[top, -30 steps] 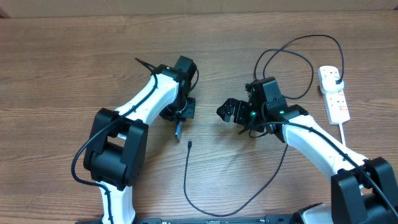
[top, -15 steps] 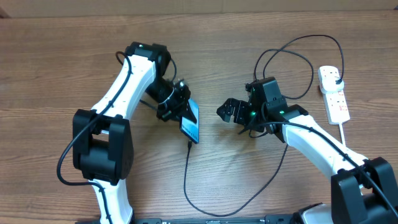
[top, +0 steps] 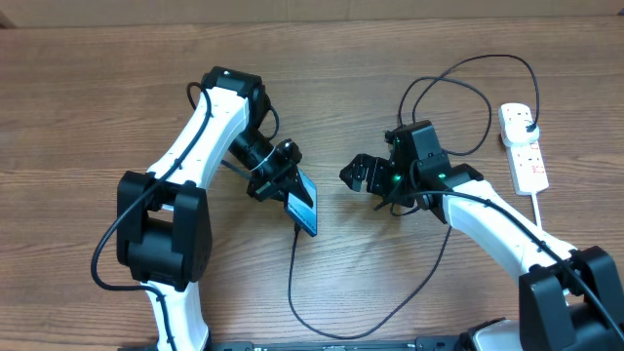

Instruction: Plug charger to phone and switch on socket

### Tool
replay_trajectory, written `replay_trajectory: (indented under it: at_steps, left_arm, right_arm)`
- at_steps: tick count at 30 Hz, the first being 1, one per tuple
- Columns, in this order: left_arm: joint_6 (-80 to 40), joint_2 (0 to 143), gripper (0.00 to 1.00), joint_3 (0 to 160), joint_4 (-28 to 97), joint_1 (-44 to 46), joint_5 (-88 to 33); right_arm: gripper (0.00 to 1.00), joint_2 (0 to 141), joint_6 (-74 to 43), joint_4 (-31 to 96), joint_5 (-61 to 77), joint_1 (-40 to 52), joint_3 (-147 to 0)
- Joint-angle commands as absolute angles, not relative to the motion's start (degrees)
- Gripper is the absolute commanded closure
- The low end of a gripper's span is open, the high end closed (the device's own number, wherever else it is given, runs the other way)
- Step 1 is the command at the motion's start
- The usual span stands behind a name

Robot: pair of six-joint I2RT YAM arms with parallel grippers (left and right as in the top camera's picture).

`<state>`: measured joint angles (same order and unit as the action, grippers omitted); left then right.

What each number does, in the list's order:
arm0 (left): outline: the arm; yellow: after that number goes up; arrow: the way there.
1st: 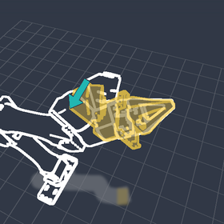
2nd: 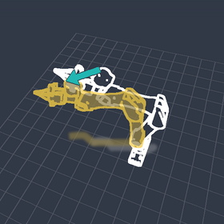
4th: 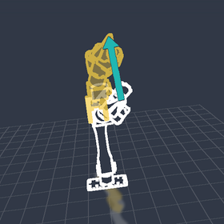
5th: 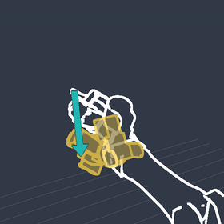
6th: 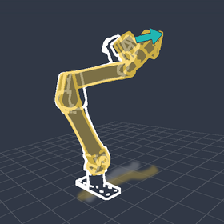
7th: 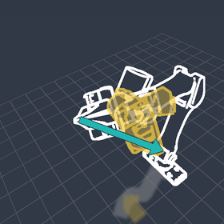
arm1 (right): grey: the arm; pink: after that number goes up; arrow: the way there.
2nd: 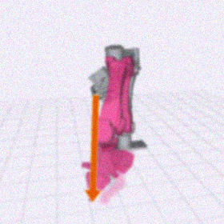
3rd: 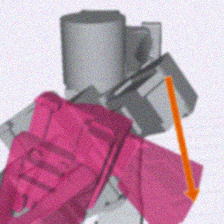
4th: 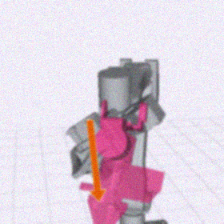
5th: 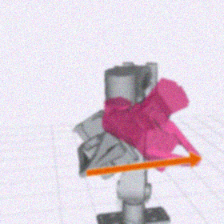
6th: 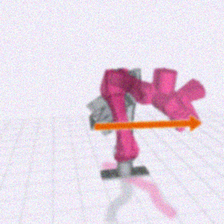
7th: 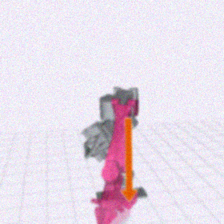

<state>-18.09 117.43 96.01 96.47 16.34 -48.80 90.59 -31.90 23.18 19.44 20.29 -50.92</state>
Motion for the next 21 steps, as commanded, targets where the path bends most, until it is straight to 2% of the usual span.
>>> replay_trajectory:
  at_steps: [1,9,14,21]
  left_arm:
    - [-18.3,117.0,0.96,96.9,96.9,17.5,-55.6]
    - [-18.3,117.0,0.96,96.9,96.9,18.0,-64.6]
    - [-18.7,117.0,0.96,96.9,96.9,18.0,-64.6]
    - [-26.4,117.0,0.96,96.9,96.9,18.0,-64.6]
  right_arm:
    - [0.00,90.3,-31.6,22.9,18.9,20.2,-51.3]
    - [0.00,90.3,-31.6,22.9,18.9,20.2,-51.3]
    - [0.00,90.3,-31.6,22.9,18.9,20.2,-51.3]
    - [0.00,90.3,-31.6,22.9,18.9,20.2,-51.3]
